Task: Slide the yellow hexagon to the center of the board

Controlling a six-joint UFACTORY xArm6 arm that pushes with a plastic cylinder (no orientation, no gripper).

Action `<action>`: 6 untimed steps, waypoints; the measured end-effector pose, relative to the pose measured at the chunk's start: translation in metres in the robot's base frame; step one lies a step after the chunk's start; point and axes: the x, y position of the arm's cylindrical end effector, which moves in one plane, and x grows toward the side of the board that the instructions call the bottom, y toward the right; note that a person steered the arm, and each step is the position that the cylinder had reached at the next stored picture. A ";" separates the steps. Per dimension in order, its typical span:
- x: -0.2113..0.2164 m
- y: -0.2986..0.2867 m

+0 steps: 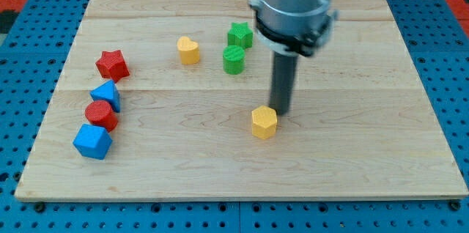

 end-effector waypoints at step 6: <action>-0.031 -0.061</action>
